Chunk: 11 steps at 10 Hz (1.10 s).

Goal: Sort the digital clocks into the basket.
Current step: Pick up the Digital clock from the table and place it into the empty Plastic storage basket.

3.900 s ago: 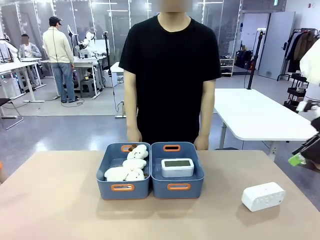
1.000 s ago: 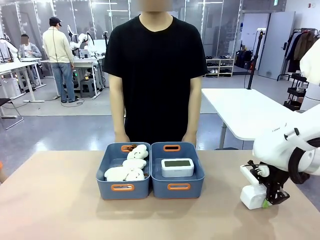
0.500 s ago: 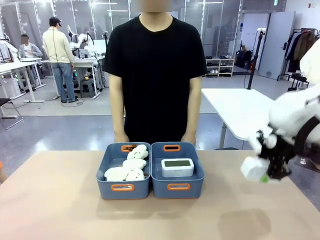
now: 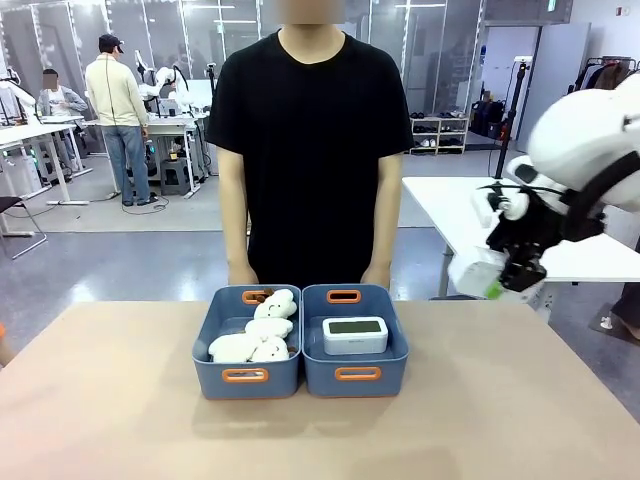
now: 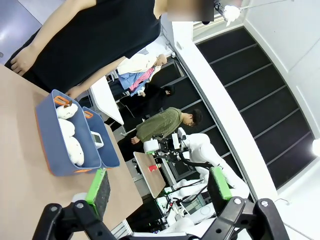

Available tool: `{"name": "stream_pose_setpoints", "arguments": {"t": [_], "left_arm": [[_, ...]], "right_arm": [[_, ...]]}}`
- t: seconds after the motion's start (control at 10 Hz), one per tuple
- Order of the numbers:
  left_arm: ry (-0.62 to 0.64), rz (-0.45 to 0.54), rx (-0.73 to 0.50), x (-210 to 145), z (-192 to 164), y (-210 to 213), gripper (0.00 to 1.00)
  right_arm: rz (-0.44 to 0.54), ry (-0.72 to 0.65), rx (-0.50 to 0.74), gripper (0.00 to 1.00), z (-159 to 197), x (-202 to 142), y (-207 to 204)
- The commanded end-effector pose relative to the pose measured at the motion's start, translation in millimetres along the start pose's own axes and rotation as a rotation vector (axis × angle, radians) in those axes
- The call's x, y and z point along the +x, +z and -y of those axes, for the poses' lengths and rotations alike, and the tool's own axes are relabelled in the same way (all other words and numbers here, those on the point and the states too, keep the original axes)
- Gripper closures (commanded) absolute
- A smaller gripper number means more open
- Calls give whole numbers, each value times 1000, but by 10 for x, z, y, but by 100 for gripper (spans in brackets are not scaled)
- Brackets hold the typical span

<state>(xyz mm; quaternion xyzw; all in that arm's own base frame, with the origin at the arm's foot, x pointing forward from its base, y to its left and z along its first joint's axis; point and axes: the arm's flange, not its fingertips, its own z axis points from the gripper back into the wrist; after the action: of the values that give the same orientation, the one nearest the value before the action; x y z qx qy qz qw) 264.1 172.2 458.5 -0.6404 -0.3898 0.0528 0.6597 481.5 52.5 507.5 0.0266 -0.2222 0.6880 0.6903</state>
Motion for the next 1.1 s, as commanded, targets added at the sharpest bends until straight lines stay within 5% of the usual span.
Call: {"name": "stream_pose_setpoints", "arguments": {"t": [0.0,0.4,0.6,1.0], "left_arm": [[8,7,-20,21,44,4,0],[8,7,-20,21,44,4,0],[8,7,-20,21,44,4,0],[8,7,-20,21,44,4,0]], "right_arm": [[36,11,-23,100,254,601,-221],[12,-72,32,100,154,1815,-773],[-109,-59,15,100,-44,1899,-1249],[-175,-69,89,100,-163,1767,-1796]]}}
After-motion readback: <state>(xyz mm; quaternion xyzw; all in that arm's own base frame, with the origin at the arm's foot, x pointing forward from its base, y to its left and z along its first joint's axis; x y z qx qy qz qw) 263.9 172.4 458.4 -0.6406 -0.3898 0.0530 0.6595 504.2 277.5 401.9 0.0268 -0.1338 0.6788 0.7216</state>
